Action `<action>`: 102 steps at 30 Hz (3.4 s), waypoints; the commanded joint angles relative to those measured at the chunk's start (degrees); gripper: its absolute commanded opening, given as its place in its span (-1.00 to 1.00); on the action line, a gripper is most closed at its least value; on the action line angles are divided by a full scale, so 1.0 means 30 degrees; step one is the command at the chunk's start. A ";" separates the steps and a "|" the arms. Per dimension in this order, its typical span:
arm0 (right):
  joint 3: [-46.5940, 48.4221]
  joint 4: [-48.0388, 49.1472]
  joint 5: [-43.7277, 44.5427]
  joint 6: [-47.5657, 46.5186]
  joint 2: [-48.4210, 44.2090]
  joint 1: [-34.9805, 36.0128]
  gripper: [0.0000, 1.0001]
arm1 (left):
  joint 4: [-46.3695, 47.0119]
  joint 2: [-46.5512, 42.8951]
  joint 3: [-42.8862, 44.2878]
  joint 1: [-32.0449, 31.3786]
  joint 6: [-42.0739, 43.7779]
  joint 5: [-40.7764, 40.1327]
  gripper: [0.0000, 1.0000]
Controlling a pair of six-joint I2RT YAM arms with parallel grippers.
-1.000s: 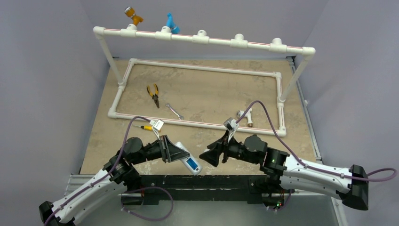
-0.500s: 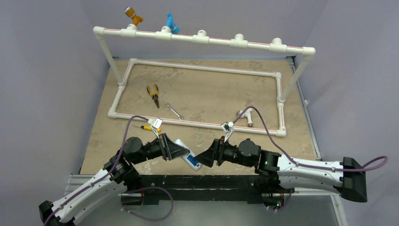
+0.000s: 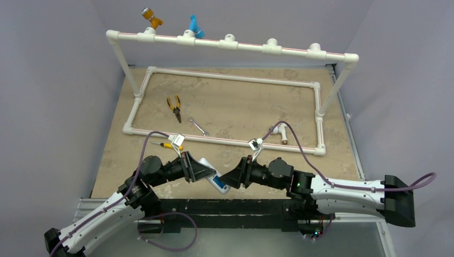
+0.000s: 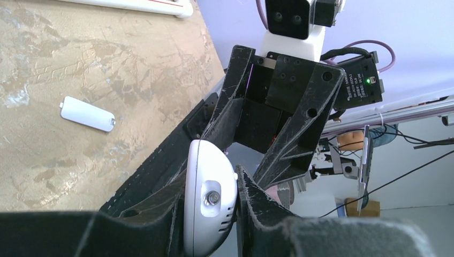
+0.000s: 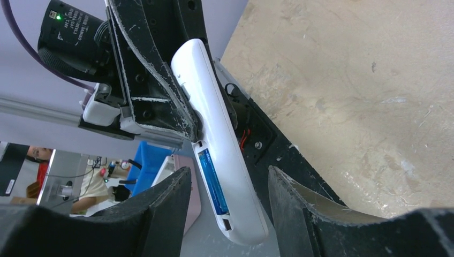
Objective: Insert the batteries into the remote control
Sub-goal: Load the battery into the remote control, then pick up the battery cover at the center of the board.
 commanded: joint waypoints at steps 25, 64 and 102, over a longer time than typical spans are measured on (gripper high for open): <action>0.1882 -0.3070 0.1771 -0.1193 0.0877 0.0472 -0.85 | 0.1186 -0.0374 0.0920 -0.0006 -0.0089 0.0057 -1.00; 0.4461 -1.2347 0.6600 -1.1745 0.4973 0.0507 0.20 | -0.4558 -0.1578 0.1430 -0.0004 0.0725 -0.2020 -1.00; 0.6222 -1.2222 0.6564 -1.1554 1.1218 0.0463 -0.09 | -0.3996 -0.1876 0.1359 0.0015 0.0264 -0.1551 -1.00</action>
